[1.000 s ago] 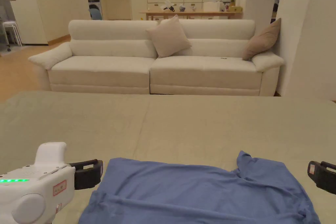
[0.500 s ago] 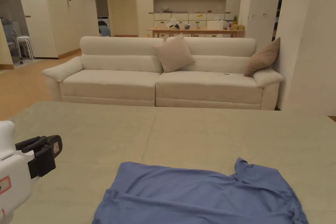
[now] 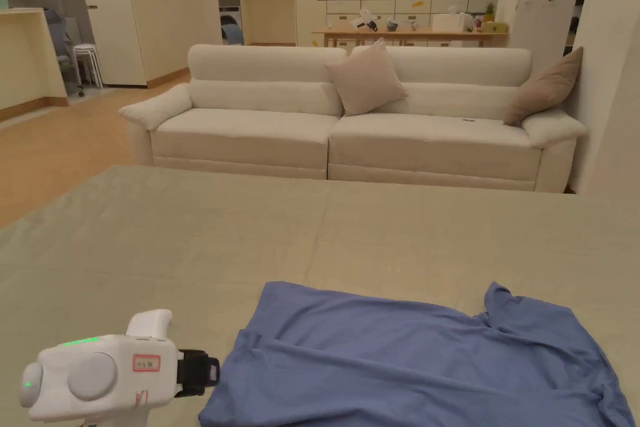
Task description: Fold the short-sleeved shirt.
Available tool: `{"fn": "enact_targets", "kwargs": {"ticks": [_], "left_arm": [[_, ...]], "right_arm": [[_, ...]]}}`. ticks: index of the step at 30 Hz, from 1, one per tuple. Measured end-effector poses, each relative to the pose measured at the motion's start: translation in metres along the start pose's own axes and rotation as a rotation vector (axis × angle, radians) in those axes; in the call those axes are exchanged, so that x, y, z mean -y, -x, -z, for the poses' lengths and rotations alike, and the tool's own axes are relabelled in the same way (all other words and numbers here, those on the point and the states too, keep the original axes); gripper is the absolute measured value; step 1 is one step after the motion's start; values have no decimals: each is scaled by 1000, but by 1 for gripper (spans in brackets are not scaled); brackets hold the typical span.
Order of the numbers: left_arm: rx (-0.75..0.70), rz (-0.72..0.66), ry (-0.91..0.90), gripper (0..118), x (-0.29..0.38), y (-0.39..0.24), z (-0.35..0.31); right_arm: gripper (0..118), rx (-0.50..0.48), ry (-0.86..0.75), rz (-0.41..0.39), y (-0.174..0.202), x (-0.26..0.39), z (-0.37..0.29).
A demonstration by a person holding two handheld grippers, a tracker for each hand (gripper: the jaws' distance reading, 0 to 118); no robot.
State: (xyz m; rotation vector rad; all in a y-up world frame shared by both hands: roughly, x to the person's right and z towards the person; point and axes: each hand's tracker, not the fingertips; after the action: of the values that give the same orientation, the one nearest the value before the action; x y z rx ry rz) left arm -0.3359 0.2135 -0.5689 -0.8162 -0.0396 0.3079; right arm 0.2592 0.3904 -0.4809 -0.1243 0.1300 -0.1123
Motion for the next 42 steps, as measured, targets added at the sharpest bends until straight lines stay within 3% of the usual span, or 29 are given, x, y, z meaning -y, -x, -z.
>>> {"fn": "enact_targets", "kwargs": {"ticks": [1,3,8,11,13,15,17,19,21,24,29,33,35,37,38,39,42], "left_arm": [[-36,10,33,118,2,1,13],[14,-13,-16,114,6,11,31],[-75,-87,217,115,12,25,84],[-86,8,225,111,21,12,102],[-120,113,235,92,30,-6,112],[-149,190,276,52,37,-15,122],[-198,255,248,48,43,-25,125],[-166,199,232,37,38,-17,121],[-105,114,212,6,29,-4,114],[-73,32,178,6,21,5,105],[-41,-10,121,5,8,-4,85],[-47,26,95,5,-2,-15,74],[-49,36,89,5,-2,-16,73],[-52,49,93,5,-2,-17,73],[-51,49,90,5,-2,-17,73],[-47,42,89,5,-3,-17,72],[-45,22,84,5,-3,-19,73]], "right_arm": [[0,5,8,-3,0,1,3],[0,10,23,-11,1,7,6],[0,12,106,3,-2,30,25],[0,20,163,49,-7,48,35],[0,29,191,55,-9,59,43],[0,32,225,65,-12,69,46],[0,38,244,65,-15,77,50],[0,44,260,59,-19,84,49],[0,47,277,63,-23,91,49],[0,44,316,87,-31,104,52],[0,-11,422,249,-51,135,66],[0,26,517,183,-66,174,92],[14,35,604,205,-81,196,110],[37,26,659,217,-89,214,124],[93,31,697,202,-90,224,131],[116,10,607,219,-94,236,130],[113,83,725,243,-100,268,136]]}}
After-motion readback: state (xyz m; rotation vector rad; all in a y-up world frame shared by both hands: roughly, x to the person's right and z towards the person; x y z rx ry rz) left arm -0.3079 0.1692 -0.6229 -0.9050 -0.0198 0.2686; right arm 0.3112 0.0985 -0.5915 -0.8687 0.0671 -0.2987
